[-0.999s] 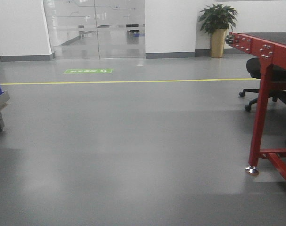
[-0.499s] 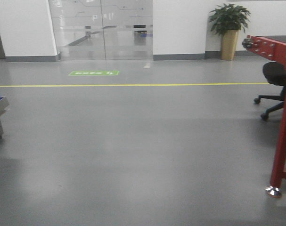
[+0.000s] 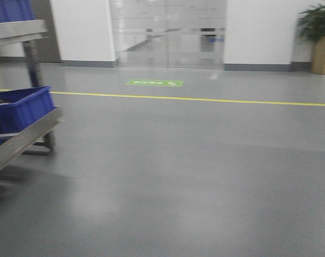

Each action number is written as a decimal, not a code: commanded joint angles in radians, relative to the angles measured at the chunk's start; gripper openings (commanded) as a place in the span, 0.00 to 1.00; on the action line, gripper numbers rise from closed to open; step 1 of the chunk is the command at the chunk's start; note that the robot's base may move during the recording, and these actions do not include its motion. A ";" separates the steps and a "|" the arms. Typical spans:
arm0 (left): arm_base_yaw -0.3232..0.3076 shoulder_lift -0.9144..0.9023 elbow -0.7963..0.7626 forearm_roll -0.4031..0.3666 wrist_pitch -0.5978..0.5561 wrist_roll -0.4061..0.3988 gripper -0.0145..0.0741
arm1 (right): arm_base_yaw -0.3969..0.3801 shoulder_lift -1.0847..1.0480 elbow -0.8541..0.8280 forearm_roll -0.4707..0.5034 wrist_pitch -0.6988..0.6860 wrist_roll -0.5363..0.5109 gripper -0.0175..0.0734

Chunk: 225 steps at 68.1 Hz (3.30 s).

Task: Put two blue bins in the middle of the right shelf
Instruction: 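Drive past the red workbench holding the light blue bin in both grippers, then turn toward the steel shelf with dark blue bins and approach it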

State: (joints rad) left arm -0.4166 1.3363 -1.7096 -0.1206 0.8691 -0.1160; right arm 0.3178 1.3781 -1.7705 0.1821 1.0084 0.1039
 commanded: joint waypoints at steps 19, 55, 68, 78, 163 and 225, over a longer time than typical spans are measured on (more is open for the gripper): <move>0.004 -0.024 -0.018 -0.029 -0.133 0.001 0.04 | -0.007 -0.011 -0.011 -0.017 -0.058 0.000 0.02; 0.004 -0.024 -0.018 -0.029 -0.133 0.001 0.04 | -0.007 -0.011 -0.011 -0.017 -0.060 0.000 0.02; 0.004 -0.024 -0.018 -0.029 -0.133 0.001 0.04 | -0.007 -0.011 -0.011 -0.017 -0.060 0.000 0.02; 0.004 -0.024 -0.018 -0.029 -0.133 0.001 0.04 | -0.007 -0.011 -0.011 -0.017 -0.060 0.000 0.02; 0.004 -0.024 -0.018 -0.029 -0.133 0.001 0.04 | -0.007 -0.011 -0.011 -0.017 -0.060 0.000 0.02; 0.004 -0.024 -0.018 -0.029 -0.133 0.001 0.04 | -0.007 -0.011 -0.011 -0.017 -0.060 0.000 0.02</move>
State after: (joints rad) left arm -0.4166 1.3363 -1.7096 -0.1186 0.8691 -0.1160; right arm 0.3178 1.3781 -1.7705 0.1821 1.0063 0.1039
